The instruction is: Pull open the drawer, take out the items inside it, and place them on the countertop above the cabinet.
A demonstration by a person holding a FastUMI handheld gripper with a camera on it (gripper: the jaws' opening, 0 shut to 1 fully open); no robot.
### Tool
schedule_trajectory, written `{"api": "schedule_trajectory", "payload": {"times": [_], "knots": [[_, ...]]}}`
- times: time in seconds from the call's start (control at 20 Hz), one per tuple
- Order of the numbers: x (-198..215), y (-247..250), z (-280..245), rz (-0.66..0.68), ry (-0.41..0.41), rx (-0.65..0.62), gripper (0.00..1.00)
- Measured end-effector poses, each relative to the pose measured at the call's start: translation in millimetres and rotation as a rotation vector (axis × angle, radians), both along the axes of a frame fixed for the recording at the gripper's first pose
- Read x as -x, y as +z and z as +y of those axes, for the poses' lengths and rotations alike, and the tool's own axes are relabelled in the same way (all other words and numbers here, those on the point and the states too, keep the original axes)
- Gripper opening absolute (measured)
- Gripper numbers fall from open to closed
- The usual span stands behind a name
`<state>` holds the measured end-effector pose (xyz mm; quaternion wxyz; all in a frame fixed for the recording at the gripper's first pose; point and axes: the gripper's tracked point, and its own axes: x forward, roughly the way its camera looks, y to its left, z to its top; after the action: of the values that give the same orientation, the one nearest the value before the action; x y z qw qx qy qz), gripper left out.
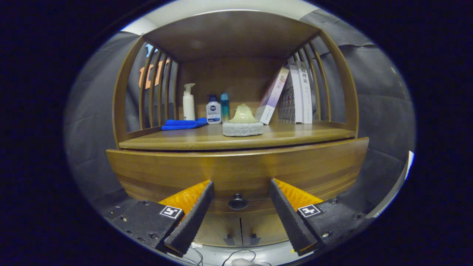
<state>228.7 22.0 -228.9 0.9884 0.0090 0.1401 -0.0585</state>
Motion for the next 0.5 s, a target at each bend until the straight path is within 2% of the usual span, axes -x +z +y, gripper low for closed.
{"api": "schedule_trajectory", "payload": {"times": [0.25,0.5], "knots": [[-22.3,-3.1,-1.9,0.019,0.003,0.010,0.99],[-23.8,-2.0,-2.3,0.012,0.004,0.016,0.99]]}}
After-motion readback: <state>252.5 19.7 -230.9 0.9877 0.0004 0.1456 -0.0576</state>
